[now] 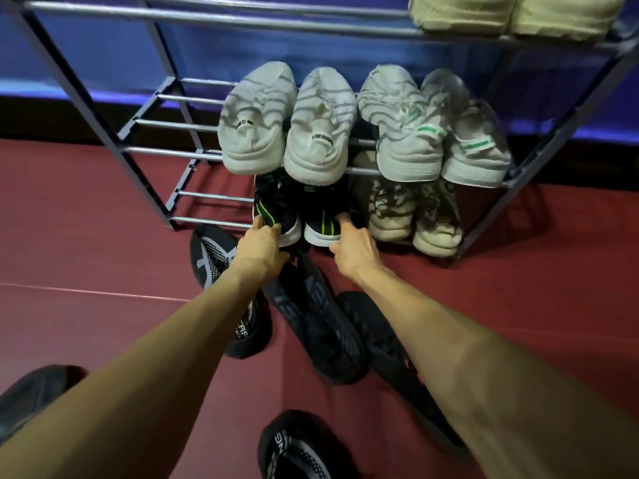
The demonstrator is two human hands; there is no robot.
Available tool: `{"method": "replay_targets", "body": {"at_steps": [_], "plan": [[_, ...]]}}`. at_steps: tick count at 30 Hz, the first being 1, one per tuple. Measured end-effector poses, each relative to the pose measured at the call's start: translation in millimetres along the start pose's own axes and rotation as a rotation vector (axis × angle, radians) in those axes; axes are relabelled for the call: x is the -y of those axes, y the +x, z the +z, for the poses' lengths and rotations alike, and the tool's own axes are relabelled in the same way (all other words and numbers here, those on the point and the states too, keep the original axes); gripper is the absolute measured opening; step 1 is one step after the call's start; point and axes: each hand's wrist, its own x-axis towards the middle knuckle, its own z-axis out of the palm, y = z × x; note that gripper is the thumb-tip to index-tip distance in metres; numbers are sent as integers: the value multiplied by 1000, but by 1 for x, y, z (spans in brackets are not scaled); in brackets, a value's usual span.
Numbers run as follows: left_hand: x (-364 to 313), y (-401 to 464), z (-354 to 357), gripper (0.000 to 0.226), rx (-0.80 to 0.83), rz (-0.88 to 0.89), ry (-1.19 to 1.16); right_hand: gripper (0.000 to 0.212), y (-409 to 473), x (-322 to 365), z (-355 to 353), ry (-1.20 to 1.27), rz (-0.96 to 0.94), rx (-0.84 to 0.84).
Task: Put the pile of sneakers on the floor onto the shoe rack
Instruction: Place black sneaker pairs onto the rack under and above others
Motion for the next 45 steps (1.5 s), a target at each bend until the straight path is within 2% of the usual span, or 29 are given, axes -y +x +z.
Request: {"method": "replay_targets", "body": {"at_steps": [2,5,8,11,15,20,25,28,32,34,37,39,42,45], "plan": [[1,9,5,52,22,-8,56,57,10,-6,-1,-15,16,27],[-1,20,12,44,-23,-45,-14,64,25,-13,-5,-62,36,104],[3,27,9,55,10,-71,-80,68,34,-12,-9,-77,57,163],[6,23,4,65,83,7,-20,66,23,-9,-3,-48,53,116],[7,17,3,71,129,83,70,53,2,-8,10,-61,0,52],[-1,13,10,82,74,-27,36,47,12,-11,1,-119,2,1],[3,16,-6,65,123,-9,68,55,24,-9,2,-140,60,7],[12,17,-10,76,168,-43,62,59,24,-6,3,-135,94,19],[10,-1,-10,80,203,127,69,61,22,-2,5,-85,138,37],[9,-13,-10,70,248,187,96,65,17,0,6,-56,142,53],[16,-15,-4,52,324,165,177,81,4,-4,3,-62,108,160],[16,-14,-7,43,280,153,198,86,-1,-5,-5,-51,80,233],[21,-13,-9,43,184,189,204,88,-9,-5,-10,-63,54,276],[27,-12,-7,38,20,204,89,88,-18,-4,-6,-74,-24,240]]}}
